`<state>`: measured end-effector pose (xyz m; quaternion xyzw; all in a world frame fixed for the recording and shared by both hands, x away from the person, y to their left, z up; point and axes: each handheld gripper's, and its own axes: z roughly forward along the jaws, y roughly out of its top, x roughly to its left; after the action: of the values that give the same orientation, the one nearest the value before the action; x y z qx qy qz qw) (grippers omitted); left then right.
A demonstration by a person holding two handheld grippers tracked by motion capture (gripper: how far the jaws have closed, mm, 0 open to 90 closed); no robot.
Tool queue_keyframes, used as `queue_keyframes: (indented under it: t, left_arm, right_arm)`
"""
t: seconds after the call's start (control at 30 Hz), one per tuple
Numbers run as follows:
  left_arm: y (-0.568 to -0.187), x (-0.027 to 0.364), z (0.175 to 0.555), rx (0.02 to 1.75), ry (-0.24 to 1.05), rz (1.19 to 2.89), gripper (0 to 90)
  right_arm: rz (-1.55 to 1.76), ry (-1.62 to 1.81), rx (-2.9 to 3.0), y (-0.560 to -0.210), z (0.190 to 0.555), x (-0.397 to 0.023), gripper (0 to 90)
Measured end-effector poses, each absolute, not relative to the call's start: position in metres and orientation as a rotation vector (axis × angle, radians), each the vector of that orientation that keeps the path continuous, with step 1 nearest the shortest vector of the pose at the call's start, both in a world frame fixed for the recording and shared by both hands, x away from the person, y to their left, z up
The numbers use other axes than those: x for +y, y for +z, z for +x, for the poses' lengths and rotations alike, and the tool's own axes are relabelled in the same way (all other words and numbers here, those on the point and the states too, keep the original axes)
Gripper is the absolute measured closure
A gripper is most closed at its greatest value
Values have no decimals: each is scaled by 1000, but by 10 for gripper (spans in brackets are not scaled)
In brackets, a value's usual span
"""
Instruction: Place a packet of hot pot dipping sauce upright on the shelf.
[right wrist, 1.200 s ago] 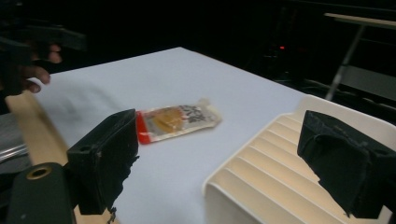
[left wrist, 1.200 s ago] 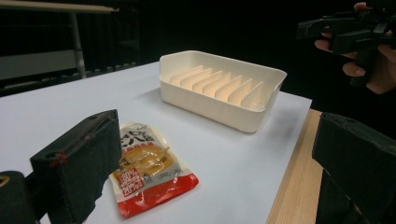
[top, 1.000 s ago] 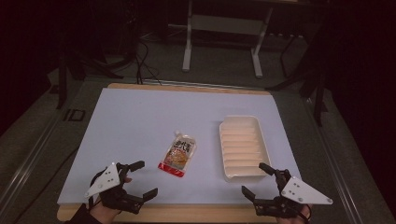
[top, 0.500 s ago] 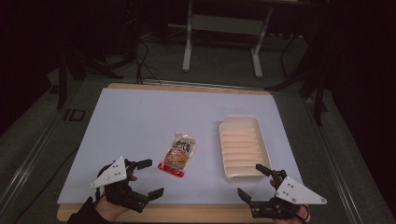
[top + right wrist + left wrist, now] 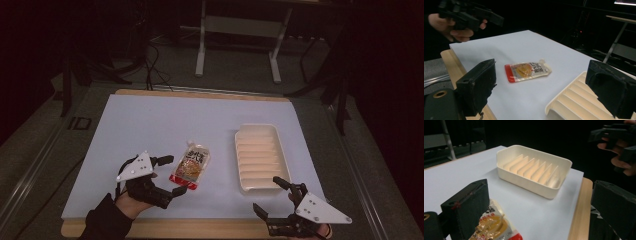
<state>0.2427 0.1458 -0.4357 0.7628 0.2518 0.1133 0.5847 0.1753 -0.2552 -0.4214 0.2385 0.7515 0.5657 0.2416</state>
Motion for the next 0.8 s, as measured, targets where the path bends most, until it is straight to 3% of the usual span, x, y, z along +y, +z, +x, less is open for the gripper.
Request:
queue_keyframes:
  t: [0.8]
  left_arm:
    - [-446,121,314,695,327,1843,32]
  right_arm:
    - [666,1563,2044,-422,176,-257,97]
